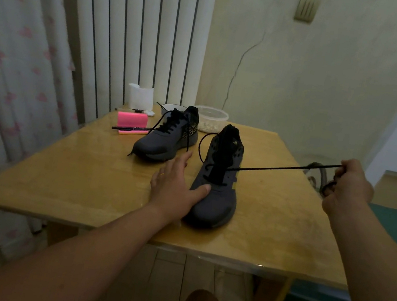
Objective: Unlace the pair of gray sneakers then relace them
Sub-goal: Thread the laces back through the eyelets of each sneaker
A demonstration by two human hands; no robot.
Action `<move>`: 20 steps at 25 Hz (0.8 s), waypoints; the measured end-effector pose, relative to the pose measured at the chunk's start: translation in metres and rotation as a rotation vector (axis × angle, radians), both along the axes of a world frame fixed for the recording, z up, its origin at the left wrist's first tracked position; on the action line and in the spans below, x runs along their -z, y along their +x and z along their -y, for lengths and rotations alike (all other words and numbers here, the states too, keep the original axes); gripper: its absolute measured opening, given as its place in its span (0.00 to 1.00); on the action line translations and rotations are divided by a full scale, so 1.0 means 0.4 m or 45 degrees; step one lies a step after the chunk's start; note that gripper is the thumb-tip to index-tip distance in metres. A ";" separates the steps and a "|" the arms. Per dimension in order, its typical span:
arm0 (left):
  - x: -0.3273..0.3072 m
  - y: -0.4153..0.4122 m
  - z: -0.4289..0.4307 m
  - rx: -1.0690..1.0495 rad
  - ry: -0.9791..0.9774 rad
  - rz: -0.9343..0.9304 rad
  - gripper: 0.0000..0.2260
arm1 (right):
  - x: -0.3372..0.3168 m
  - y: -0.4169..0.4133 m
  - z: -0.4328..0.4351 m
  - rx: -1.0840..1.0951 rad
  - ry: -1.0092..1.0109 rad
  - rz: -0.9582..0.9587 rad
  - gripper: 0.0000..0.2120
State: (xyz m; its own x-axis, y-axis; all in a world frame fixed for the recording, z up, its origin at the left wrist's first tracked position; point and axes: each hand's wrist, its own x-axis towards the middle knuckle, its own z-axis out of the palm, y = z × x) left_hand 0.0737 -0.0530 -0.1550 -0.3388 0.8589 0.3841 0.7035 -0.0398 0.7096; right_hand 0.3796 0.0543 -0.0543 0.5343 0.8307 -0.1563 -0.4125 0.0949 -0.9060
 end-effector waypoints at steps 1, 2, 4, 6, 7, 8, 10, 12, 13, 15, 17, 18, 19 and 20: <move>-0.001 0.000 0.001 0.003 -0.004 -0.001 0.40 | 0.009 0.002 0.001 0.008 -0.031 0.022 0.12; -0.002 0.002 0.003 0.009 -0.008 0.002 0.39 | 0.019 0.002 0.004 -0.027 -0.070 0.073 0.11; -0.006 0.008 0.003 0.039 -0.017 0.016 0.35 | 0.048 -0.003 0.014 -0.225 -0.138 0.337 0.10; -0.006 0.012 0.003 0.055 -0.014 0.020 0.32 | 0.081 -0.034 0.042 -0.488 -0.081 0.682 0.08; -0.006 0.013 0.003 0.055 -0.015 0.021 0.31 | 0.095 -0.062 0.059 -0.600 0.009 0.826 0.07; -0.005 0.013 0.002 0.056 -0.019 0.029 0.31 | 0.105 -0.098 0.077 -0.696 0.118 0.947 0.05; -0.005 0.013 0.002 0.061 -0.024 0.043 0.30 | 0.121 -0.175 0.098 -0.830 0.320 1.155 0.07; -0.005 0.015 0.001 0.060 -0.018 0.043 0.31 | 0.134 -0.237 0.091 -0.841 0.437 1.384 0.08; -0.005 0.016 0.001 0.063 -0.015 0.046 0.30 | 0.135 -0.257 0.083 -0.827 0.454 1.474 0.07; -0.005 0.016 -0.002 0.065 -0.009 0.052 0.30 | 0.129 -0.276 0.069 -0.810 0.465 1.642 0.05; -0.005 0.014 -0.004 0.066 -0.018 0.058 0.30 | 0.123 -0.279 0.064 -0.815 0.464 1.769 0.06; -0.004 0.013 -0.005 0.067 -0.027 0.062 0.31 | 0.120 -0.277 0.066 -0.841 0.450 1.760 0.08; -0.003 0.013 -0.005 0.066 -0.033 0.063 0.31 | 0.119 -0.273 0.069 -0.891 0.429 1.707 0.11; -0.001 0.014 -0.005 0.061 -0.034 0.059 0.31 | 0.119 -0.267 0.074 -0.956 0.401 1.666 0.13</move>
